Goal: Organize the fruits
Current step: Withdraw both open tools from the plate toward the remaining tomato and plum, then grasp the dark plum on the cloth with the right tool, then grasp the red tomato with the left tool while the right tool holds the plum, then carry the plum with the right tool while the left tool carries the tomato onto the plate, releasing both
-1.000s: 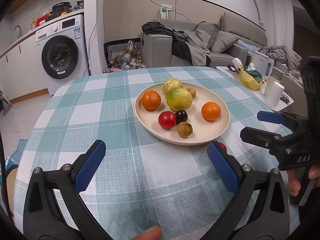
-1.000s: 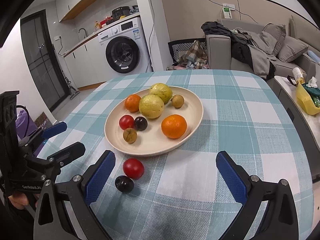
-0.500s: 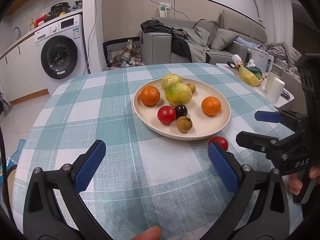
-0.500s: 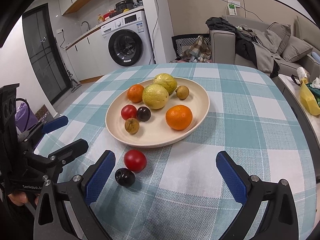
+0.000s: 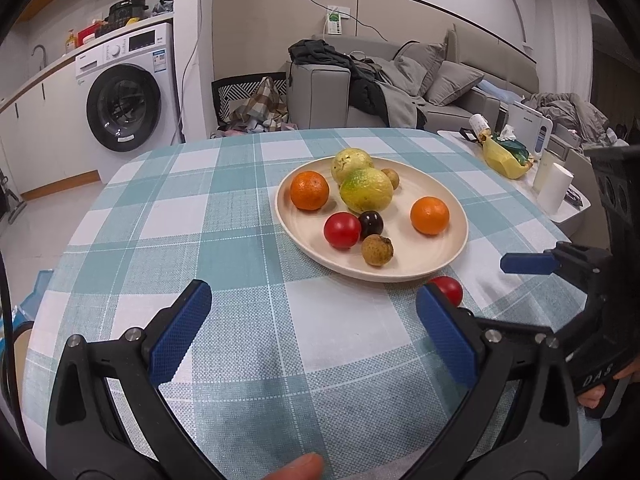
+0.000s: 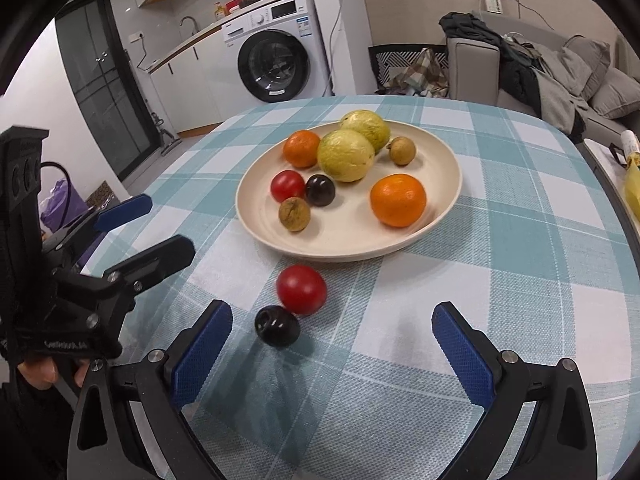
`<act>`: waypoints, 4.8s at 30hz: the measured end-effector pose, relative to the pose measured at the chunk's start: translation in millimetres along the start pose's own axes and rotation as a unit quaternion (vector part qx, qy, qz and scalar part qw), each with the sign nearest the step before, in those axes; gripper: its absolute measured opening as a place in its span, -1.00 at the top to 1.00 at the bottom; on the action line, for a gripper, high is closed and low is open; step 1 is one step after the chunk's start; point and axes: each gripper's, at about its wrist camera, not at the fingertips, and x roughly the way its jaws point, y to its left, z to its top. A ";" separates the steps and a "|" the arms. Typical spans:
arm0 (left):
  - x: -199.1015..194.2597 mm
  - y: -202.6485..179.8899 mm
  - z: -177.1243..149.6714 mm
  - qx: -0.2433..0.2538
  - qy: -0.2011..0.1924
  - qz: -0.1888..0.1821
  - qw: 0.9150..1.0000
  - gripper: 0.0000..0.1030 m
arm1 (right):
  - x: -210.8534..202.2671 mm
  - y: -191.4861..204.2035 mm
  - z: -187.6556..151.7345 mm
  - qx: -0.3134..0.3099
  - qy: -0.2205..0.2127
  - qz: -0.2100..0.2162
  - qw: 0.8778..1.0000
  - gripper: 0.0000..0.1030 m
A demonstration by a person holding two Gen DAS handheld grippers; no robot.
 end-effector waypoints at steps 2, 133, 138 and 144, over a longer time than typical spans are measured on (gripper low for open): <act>0.8 2.8 1.6 -0.005 0.002 -0.001 1.000 -0.98 | 0.3 5.5 -1.0 -0.011 0.005 0.002 1.000 -0.98; 18.4 -65.7 10.6 0.053 0.063 -0.099 0.992 0.43 | -37.9 -28.1 1.8 0.015 -0.054 0.003 0.998 0.48; 10.2 -55.6 15.5 0.045 0.048 -0.093 0.993 0.43 | -35.5 -22.7 3.2 0.011 -0.058 0.004 0.998 0.48; 7.8 -47.6 19.7 0.045 0.038 -0.082 0.995 0.43 | -36.5 -21.9 6.2 0.019 -0.071 0.000 0.997 0.48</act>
